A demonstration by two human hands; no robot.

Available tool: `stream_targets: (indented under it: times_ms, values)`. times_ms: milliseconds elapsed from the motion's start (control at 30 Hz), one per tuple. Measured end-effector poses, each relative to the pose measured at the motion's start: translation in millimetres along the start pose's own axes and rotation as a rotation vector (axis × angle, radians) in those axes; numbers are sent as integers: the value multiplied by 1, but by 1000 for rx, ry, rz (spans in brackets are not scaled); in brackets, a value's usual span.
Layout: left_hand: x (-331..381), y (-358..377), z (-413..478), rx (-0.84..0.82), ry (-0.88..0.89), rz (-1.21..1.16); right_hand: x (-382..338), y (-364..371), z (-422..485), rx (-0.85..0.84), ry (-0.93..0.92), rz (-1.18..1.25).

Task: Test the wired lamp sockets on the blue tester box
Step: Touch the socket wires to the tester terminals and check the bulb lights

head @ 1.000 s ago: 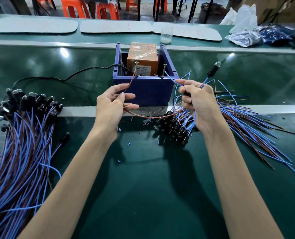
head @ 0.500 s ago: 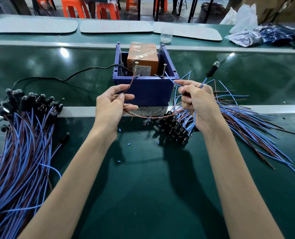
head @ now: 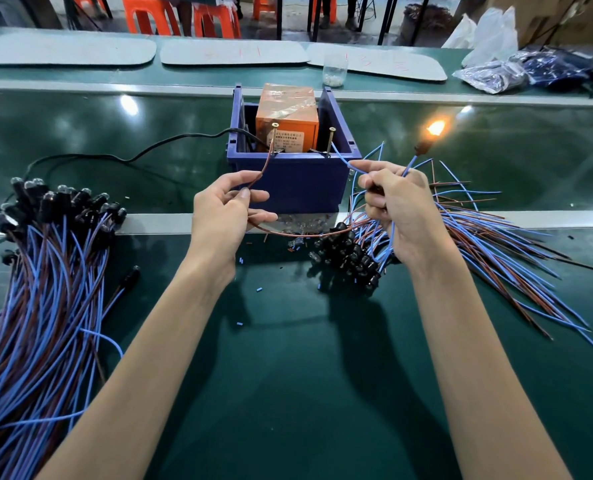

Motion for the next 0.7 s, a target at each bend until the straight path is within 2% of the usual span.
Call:
stream_targets:
  times_ms: [700]
  values:
    - [-1,2,-1,-19,-7,14,-1,1,-3,-16,4,-25]
Point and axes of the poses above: each hand's wrist, its own z-axis towards the middle knuckle, its own y-axis out of the palm, x = y × z, the point moved 2 cm from there along z, towards the middle knuckle, and after that the axes turned 6 degrees about y, right-handed, at the moved point
